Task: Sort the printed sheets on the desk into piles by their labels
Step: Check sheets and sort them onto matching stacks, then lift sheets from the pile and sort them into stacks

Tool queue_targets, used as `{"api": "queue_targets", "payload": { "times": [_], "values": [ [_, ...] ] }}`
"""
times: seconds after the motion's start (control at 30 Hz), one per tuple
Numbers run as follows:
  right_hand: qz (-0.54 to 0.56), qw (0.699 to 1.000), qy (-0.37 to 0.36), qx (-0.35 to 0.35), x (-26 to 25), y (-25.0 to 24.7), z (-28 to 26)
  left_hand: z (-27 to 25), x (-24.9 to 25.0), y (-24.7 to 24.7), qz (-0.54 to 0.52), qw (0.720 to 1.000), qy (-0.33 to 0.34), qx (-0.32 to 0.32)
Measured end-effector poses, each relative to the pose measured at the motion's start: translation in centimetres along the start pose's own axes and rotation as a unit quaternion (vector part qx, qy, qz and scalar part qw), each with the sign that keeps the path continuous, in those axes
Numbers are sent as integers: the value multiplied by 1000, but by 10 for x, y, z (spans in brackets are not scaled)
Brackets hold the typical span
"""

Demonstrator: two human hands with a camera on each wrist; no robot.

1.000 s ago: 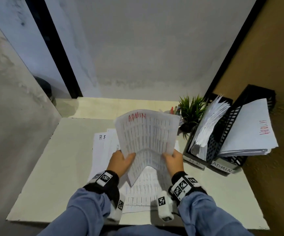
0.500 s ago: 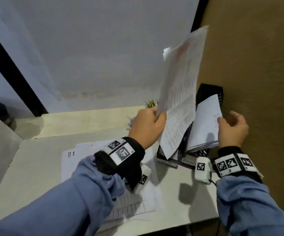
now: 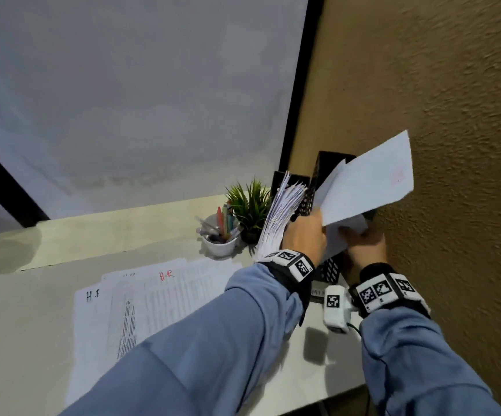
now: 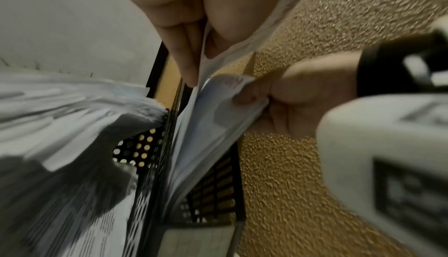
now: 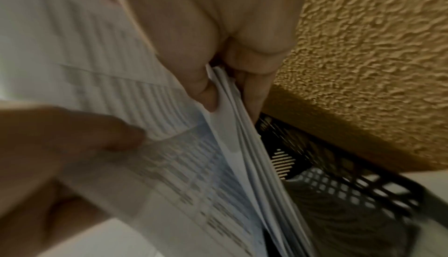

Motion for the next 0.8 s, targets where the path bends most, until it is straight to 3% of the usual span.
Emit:
{"api": "queue_targets", "payload": {
  "times": [0.17, 0.23, 0.37, 0.47, 0.63, 0.8],
  "values": [
    [21, 999, -47, -12, -27, -11, 2, -5, -9, 24, -18, 1000, 5, -24],
    [58, 993, -104, 13, -45, -18, 2, -5, -14, 32, -36, 999, -6, -36],
    [16, 981, -181, 70, -67, -28, -3, -4, -20, 40, -42, 996, -11, -81],
    [-42, 984, -154, 76, -59, -19, -12, -5, -20, 44, -23, 995, -11, -96],
    [-161, 984, -73, -36, -28, 6, -17, -7, -28, 50, 34, 994, -13, -99],
    [-166, 980, -109, -14, -37, 5, -7, -11, -41, 38, -51, 994, -6, -98]
  ]
}}
Point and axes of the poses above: each hand's wrist, its own z-axis towards the middle knuckle, its own y-axis out of the palm, x = y × z, the point moved 2 cm from there along z, towards the middle knuckle, and after that the axes turned 13 degrees about x, right-handed, at the moved point
